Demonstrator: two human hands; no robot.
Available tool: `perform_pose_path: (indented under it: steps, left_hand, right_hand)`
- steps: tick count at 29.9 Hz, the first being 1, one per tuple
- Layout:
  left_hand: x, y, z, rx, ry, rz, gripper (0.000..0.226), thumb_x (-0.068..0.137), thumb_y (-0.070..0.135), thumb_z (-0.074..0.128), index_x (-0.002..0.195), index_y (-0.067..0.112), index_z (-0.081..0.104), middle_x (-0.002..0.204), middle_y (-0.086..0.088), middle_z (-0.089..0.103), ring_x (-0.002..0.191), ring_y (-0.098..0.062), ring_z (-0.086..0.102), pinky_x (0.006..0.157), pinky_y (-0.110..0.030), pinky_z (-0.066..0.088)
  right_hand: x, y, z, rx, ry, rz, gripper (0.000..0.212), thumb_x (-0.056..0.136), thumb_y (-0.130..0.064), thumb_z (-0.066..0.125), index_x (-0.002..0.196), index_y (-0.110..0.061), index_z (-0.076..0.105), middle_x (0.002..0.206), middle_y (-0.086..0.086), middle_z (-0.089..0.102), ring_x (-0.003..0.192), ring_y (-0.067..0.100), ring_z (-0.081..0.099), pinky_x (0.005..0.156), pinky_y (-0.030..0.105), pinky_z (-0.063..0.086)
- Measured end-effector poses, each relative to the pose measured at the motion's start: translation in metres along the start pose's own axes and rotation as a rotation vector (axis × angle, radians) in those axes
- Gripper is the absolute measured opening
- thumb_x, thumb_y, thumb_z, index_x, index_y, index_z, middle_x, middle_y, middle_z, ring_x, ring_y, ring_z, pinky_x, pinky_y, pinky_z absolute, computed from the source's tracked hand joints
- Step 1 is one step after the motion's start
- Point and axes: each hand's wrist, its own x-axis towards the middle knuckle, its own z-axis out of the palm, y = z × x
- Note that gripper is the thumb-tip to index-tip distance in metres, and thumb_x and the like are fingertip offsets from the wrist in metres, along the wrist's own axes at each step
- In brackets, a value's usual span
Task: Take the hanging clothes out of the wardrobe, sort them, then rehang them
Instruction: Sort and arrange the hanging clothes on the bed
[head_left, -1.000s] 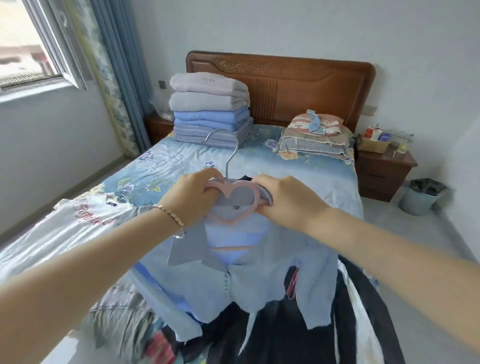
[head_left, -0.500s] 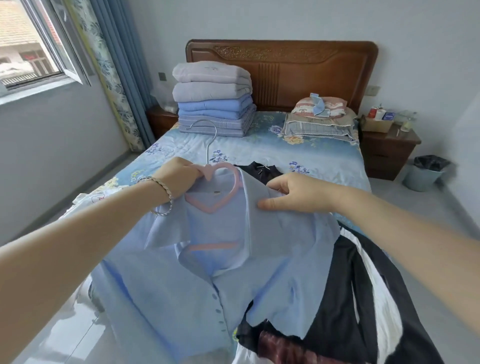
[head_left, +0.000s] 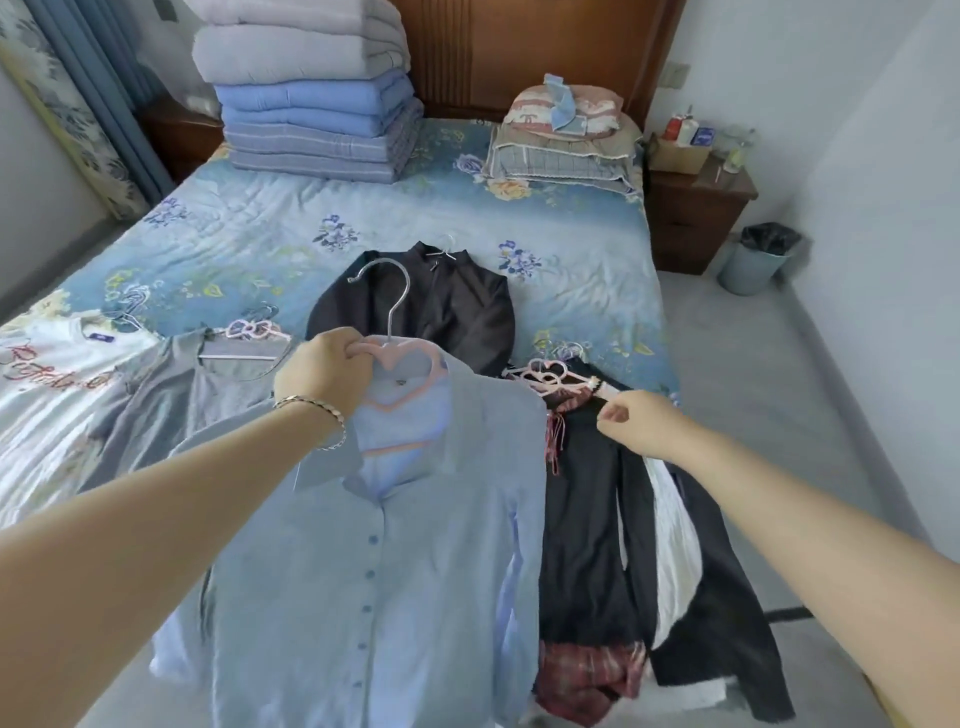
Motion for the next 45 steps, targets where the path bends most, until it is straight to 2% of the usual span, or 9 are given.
perform_pose_path:
  steps: [6, 12, 23, 27, 31, 34, 38, 42, 45]
  left_hand:
    - [0.069, 0.033, 0.108, 0.075, -0.060, -0.040, 0.028, 0.067, 0.031, 0.034, 0.074, 0.018, 0.057, 0.075, -0.003, 0.053, 0.076, -0.029, 0.047, 0.065, -0.029, 0.034]
    - [0.148, 0.034, 0.212, 0.226, -0.108, -0.109, 0.027, 0.073, 0.031, 0.040, 0.079, 0.016, 0.060, 0.075, -0.004, 0.056, 0.075, -0.032, 0.049, 0.062, -0.028, 0.032]
    - [0.231, -0.018, 0.335, 0.347, -0.212, -0.153, 0.019, 0.086, 0.021, 0.052, 0.068, 0.014, 0.055, 0.064, -0.003, 0.054, 0.070, -0.031, 0.048, 0.051, -0.026, 0.030]
    - [0.238, -0.025, 0.339, 0.331, -0.256, -0.178, 0.029, 0.089, 0.032, 0.051, 0.069, 0.012, 0.055, 0.060, -0.003, 0.051, 0.066, -0.030, 0.046, 0.051, -0.026, 0.031]
    - [0.236, -0.028, 0.323, 0.409, -0.301, -0.203, 0.036, 0.090, 0.039, 0.051, 0.063, 0.016, 0.050, 0.061, 0.000, 0.052, 0.069, -0.029, 0.051, 0.057, -0.029, 0.033]
    - [0.229, -0.029, 0.300, 0.503, -0.352, -0.193, 0.034, 0.088, 0.046, 0.049, 0.071, 0.018, 0.059, 0.070, 0.002, 0.058, 0.077, -0.028, 0.057, 0.063, -0.028, 0.037]
    - [0.209, -0.028, 0.254, 0.459, -0.376, -0.272, 0.041, 0.083, 0.054, 0.048, 0.071, 0.017, 0.060, 0.068, -0.001, 0.059, 0.072, -0.027, 0.057, 0.056, -0.027, 0.035]
    - [0.183, -0.034, 0.192, 0.322, -0.310, -0.329, 0.057, 0.074, 0.068, 0.039, 0.067, 0.014, 0.058, 0.065, -0.003, 0.058, 0.071, -0.028, 0.057, 0.060, -0.028, 0.036]
    - [0.159, -0.036, 0.140, 0.242, -0.272, -0.361, 0.049, 0.071, 0.061, 0.042, 0.066, 0.014, 0.057, 0.064, -0.003, 0.056, 0.068, -0.027, 0.054, 0.058, -0.028, 0.035]
  right_hand:
    - [0.106, 0.100, 0.028, -0.040, -0.008, 0.165, 0.018, 0.088, -0.015, 0.051, 0.095, -0.014, 0.067, 0.109, 0.006, 0.067, 0.105, 0.026, 0.059, 0.085, 0.028, 0.043]
    - [0.231, 0.167, 0.064, -0.061, -0.073, 0.248, 0.030, 0.088, -0.014, 0.052, 0.117, -0.011, 0.061, 0.125, 0.010, 0.058, 0.115, 0.029, 0.055, 0.094, 0.034, 0.044]
    - [0.418, 0.190, 0.162, -0.198, -0.236, 0.163, 0.049, 0.096, -0.029, 0.046, 0.139, -0.007, 0.035, 0.141, 0.014, 0.041, 0.130, 0.031, 0.039, 0.102, 0.041, 0.037]
    - [0.432, 0.184, 0.173, -0.292, -0.112, 0.164, 0.031, 0.097, -0.023, 0.043, 0.119, -0.006, 0.054, 0.122, 0.014, 0.058, 0.119, 0.032, 0.047, 0.093, 0.038, 0.042]
    - [0.424, 0.182, 0.160, -0.025, -0.192, 0.163, 0.018, 0.094, -0.021, 0.046, 0.079, -0.013, 0.050, 0.091, 0.011, 0.059, 0.095, 0.031, 0.056, 0.074, 0.033, 0.040]
    - [0.403, 0.174, 0.133, 0.193, -0.328, 0.066, 0.012, 0.088, -0.026, 0.057, 0.090, -0.017, 0.065, 0.084, -0.001, 0.067, 0.083, 0.024, 0.063, 0.072, 0.031, 0.049]
    - [0.353, 0.138, 0.104, 0.324, -0.371, -0.007, 0.014, 0.084, -0.024, 0.060, 0.092, -0.031, 0.069, 0.092, 0.004, 0.072, 0.083, 0.030, 0.067, 0.082, 0.047, 0.054]
    - [0.287, 0.096, 0.076, 0.290, -0.145, 0.001, 0.013, 0.090, -0.028, 0.055, 0.098, -0.031, 0.064, 0.090, -0.002, 0.070, 0.086, 0.023, 0.064, 0.082, 0.038, 0.050]
    - [0.226, 0.063, 0.047, 0.192, -0.006, 0.004, 0.014, 0.094, -0.036, 0.046, 0.090, -0.031, 0.059, 0.067, -0.004, 0.060, 0.065, 0.017, 0.057, 0.059, 0.030, 0.040]
